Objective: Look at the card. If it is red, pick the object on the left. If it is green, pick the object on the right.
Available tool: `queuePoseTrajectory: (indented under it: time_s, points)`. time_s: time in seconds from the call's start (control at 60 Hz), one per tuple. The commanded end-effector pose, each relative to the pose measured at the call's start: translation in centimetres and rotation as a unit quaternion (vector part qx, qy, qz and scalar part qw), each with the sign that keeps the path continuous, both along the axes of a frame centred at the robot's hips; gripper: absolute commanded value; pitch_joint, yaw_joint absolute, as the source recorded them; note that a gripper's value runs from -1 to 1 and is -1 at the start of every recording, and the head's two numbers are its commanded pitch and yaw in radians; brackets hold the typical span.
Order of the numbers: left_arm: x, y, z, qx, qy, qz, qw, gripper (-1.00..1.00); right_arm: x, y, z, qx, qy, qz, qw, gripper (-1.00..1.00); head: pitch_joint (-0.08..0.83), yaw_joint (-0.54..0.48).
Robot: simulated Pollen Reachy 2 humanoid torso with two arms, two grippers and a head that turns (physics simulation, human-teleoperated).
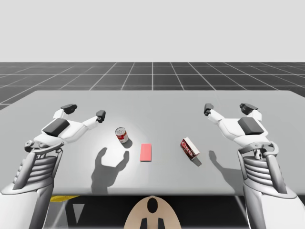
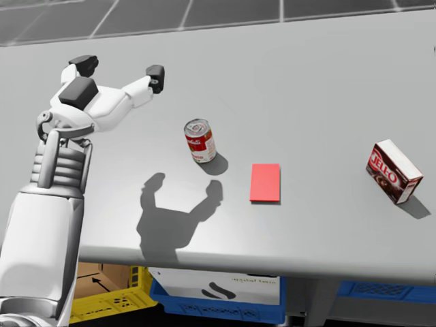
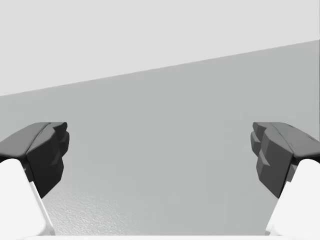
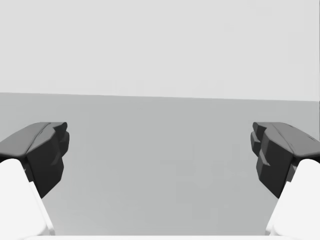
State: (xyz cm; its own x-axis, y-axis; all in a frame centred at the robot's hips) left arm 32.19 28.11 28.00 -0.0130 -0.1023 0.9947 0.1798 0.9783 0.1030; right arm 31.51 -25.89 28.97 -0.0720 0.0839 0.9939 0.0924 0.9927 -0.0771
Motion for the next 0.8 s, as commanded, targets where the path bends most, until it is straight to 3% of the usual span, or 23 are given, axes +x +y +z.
queuePoseTrajectory:
  time_s: [0.017,0.233,0.3,0.4,0.433,0.55,0.617,0.8]
  points:
    - [-0.1,0.0,0.0,0.000,0.000,-0.001,1.000,-1.00,0.0,0.0,0.0,0.000,-0.001,-0.001,1.0000,-1.00,0.680,0.24]
    - [-0.2,-0.2,-0.1,0.001,0.005,-0.007,1.000,-1.00,0.0,-0.1,-0.1,0.000,-0.001,-0.002,1.0000,-1.00,0.616,0.27]
    - [-0.4,-0.4,0.0,-0.009,0.011,-0.017,1.000,-1.00,0.0,-0.1,-0.1,0.000,-0.001,-0.002,1.0000,-1.00,0.612,0.27]
    - [-1.3,-0.5,0.8,-0.048,0.026,-0.051,0.997,-1.00,0.0,-0.1,-0.2,0.000,-0.001,-0.003,1.0000,-1.00,0.612,0.26]
    - [-1.8,-0.5,1.0,-0.070,0.039,-0.072,0.994,-1.00,0.1,-0.1,-0.2,0.000,-0.001,-0.003,1.0000,-1.00,0.615,0.26]
    - [-3.1,-0.3,1.1,-0.102,0.073,-0.122,0.985,-1.00,0.2,-0.2,-0.4,-0.001,0.002,-0.005,1.0000,-1.00,0.616,0.26]
    - [-3.9,-0.2,0.8,-0.104,0.081,-0.135,0.982,-1.00,0.3,-0.2,-0.5,0.000,0.004,-0.006,1.0000,-1.00,0.617,0.25]
    - [-5.0,-0.3,-2.2,-0.077,0.068,-0.153,0.983,-1.00,0.3,-0.1,-0.7,-0.002,0.006,-0.007,1.0000,-1.00,0.624,0.26]
